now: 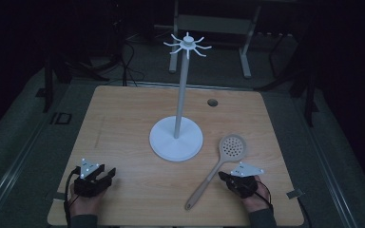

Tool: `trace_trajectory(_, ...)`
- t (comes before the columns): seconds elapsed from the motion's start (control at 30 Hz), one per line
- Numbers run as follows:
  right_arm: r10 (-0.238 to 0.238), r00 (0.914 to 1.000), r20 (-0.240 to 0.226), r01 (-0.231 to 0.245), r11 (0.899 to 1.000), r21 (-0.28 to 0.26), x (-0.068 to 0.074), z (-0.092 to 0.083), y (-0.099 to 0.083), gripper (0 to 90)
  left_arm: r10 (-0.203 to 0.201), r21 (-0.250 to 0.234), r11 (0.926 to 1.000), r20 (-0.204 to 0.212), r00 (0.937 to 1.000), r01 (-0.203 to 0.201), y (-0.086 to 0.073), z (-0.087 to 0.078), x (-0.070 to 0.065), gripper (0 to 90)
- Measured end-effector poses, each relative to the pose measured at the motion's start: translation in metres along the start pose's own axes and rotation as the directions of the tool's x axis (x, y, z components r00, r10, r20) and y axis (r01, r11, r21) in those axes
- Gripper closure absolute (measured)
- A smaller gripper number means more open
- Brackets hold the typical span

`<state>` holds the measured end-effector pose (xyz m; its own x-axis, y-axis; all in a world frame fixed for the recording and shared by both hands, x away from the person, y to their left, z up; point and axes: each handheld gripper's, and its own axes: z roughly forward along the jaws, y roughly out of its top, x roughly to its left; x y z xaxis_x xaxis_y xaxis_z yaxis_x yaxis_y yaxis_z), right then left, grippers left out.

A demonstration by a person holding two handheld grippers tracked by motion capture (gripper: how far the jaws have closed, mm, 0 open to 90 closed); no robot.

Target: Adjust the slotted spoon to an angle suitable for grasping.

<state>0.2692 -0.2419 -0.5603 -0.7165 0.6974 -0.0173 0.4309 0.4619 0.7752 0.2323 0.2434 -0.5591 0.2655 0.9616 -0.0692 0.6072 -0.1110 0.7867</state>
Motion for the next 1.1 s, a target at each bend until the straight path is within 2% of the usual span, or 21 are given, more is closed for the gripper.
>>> trace_trajectory(0.27,-0.06,0.9965,-0.058,0.061,0.998,0.031,0.017,0.01,0.003,90.0,0.002,0.004,1.0,-0.001,1.0,-0.002,0.0,0.001,0.0,51.8)
trace_trajectory(0.3,-0.077,0.9948,-0.066,0.08,0.996,0.038,0.021,0.014,0.004,90.0,0.001,0.005,1.0,-0.001,1.0,-0.001,0.0,0.001,0.0,51.8)
trace_trajectory(0.8,-0.066,0.996,-0.061,0.067,0.998,0.013,0.031,0.027,0.014,90.0,0.007,0.013,0.9999,-0.005,1.0,-0.007,0.0,0.003,-0.001,51.7)
trace_trajectory(1.1,-0.084,0.9951,-0.051,0.085,0.996,0.0,0.039,0.047,0.028,89.9,0.008,0.016,0.9998,-0.011,0.9999,-0.008,0.001,0.004,-0.001,51.7)
